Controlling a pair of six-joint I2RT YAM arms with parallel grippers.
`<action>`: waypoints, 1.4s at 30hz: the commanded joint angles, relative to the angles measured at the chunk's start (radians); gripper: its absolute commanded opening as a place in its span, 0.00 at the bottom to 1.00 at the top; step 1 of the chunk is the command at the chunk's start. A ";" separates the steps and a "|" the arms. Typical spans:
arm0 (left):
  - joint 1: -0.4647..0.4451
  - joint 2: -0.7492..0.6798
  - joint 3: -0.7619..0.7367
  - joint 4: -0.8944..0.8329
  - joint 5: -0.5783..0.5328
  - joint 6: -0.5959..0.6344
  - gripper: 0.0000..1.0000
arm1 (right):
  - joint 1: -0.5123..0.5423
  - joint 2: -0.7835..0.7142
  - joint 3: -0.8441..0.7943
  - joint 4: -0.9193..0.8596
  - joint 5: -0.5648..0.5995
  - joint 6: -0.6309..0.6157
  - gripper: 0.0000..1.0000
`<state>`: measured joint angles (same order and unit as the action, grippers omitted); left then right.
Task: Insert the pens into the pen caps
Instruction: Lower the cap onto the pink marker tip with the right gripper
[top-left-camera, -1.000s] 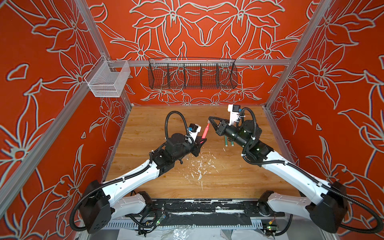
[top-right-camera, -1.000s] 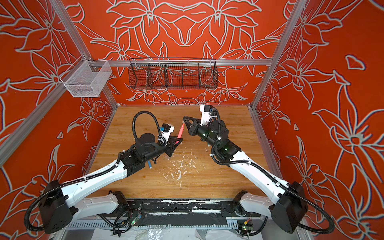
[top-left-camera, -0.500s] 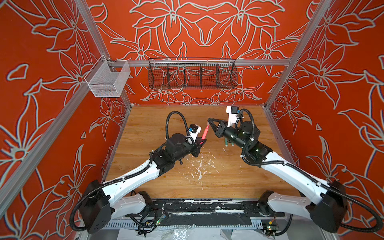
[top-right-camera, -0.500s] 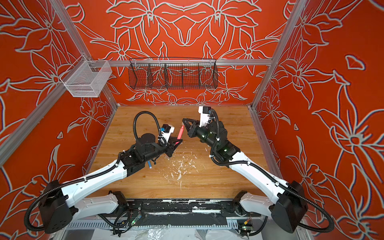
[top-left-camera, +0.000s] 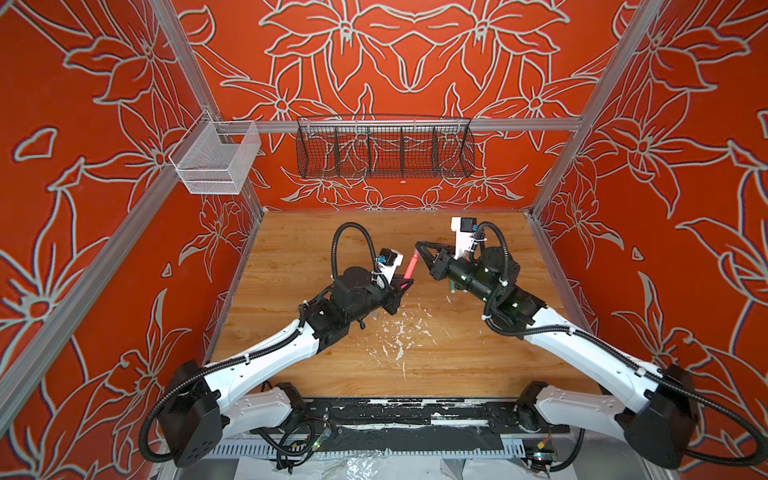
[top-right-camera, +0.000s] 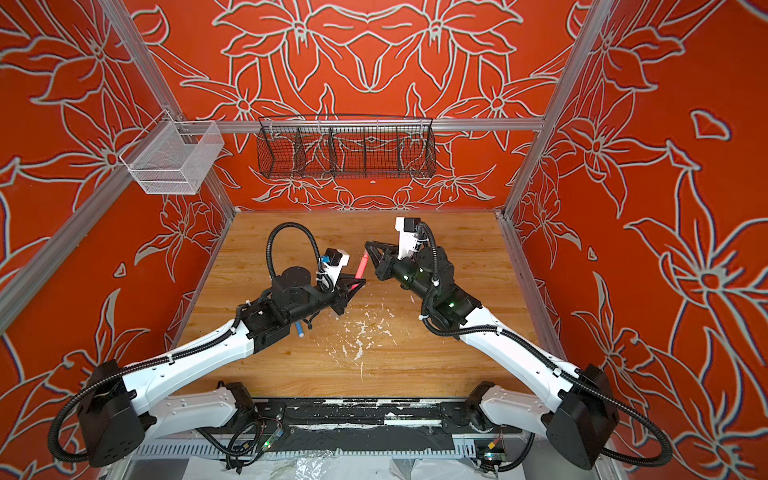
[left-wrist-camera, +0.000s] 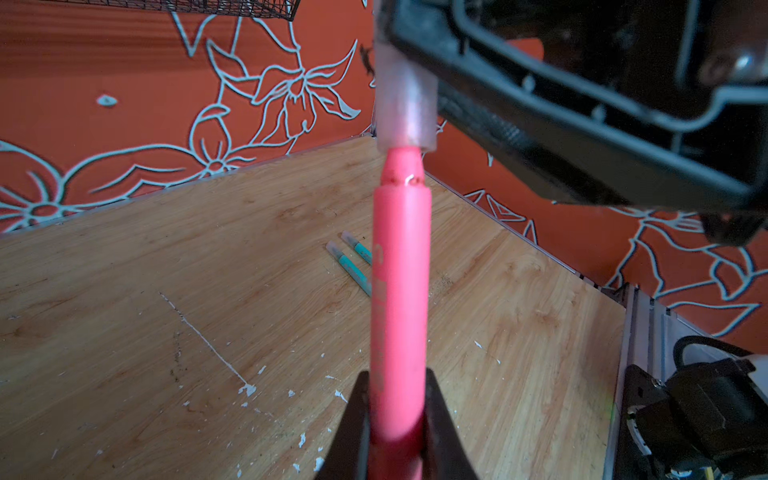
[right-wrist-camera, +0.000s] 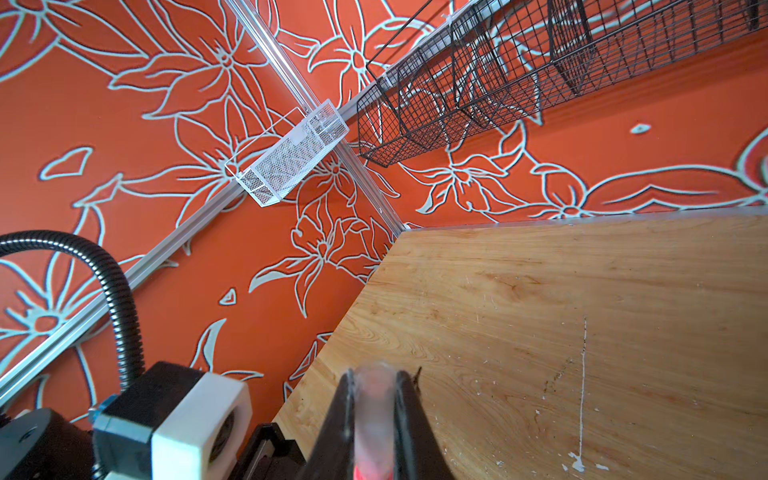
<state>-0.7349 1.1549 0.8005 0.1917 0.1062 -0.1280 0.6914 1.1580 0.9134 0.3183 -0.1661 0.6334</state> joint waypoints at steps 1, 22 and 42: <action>-0.004 -0.010 0.020 0.037 -0.005 0.004 0.00 | 0.009 0.032 0.015 0.019 -0.061 0.032 0.11; -0.004 -0.010 0.021 0.027 -0.055 0.034 0.00 | 0.017 -0.034 0.044 -0.091 -0.077 0.003 0.30; -0.006 -0.004 -0.112 0.256 -0.129 0.158 0.00 | 0.000 -0.094 0.147 -0.340 0.095 -0.088 0.42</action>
<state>-0.7349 1.1492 0.6865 0.3614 -0.0139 -0.0235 0.6994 1.0393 0.9775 0.0269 -0.1329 0.5781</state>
